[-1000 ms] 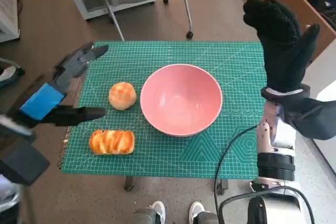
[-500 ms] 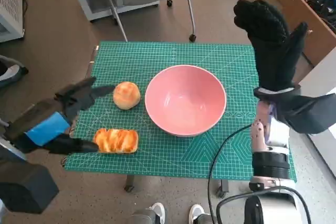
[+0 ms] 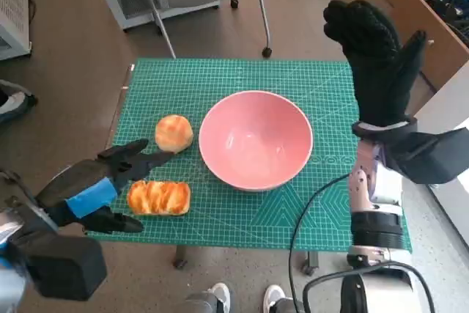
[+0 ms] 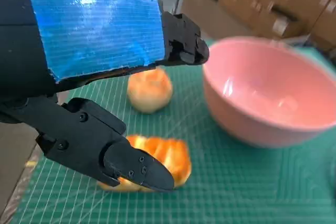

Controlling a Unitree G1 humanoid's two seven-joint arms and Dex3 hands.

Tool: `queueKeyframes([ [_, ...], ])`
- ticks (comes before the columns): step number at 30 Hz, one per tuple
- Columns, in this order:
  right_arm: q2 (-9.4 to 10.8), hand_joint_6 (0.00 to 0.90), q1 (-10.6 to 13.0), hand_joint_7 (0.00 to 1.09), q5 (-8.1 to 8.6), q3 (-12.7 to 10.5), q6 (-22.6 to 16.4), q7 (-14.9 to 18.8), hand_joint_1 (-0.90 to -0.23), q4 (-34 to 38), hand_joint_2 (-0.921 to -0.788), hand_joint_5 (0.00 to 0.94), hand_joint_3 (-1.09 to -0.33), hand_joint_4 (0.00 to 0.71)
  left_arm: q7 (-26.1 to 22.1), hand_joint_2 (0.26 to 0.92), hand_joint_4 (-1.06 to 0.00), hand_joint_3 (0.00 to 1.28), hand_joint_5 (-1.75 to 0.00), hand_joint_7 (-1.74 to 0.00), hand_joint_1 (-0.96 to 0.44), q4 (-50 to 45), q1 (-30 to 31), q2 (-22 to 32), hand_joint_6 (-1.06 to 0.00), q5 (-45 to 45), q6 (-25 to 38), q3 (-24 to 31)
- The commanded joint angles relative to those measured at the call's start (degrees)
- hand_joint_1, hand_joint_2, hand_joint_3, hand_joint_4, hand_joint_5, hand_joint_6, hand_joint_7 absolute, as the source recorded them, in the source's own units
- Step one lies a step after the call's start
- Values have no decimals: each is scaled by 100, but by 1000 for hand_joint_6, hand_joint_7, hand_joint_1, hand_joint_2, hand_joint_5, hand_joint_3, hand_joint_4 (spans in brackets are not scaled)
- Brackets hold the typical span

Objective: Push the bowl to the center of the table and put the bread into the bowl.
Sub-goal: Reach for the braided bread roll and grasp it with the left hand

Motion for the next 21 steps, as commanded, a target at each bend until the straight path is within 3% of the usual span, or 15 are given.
queueKeyframes([
  [1, 63, 310, 68, 335, 100, 9, 79, 92, -536, 56, -921, 8, -537, 353, 171, 764, -191, 4, -2, -71, -386, 366, -120, -121, -321, 317, -99, -348],
  [14, 55, 314, 139, 321, 265, -29, 129, 205, -511, 24, -921, 7, -528, 358, 717, 788, -231, 9, -15, -48, -367, 1901, -731, -500, -359, 1120, -426, -1272],
  [21, 52, 316, 178, 317, 274, -49, 134, 225, -507, 6, -921, 6, -530, 360, 1102, 810, -351, 12, -41, -64, -225, 2686, -995, -728, -449, 1447, -588, -1616],
])
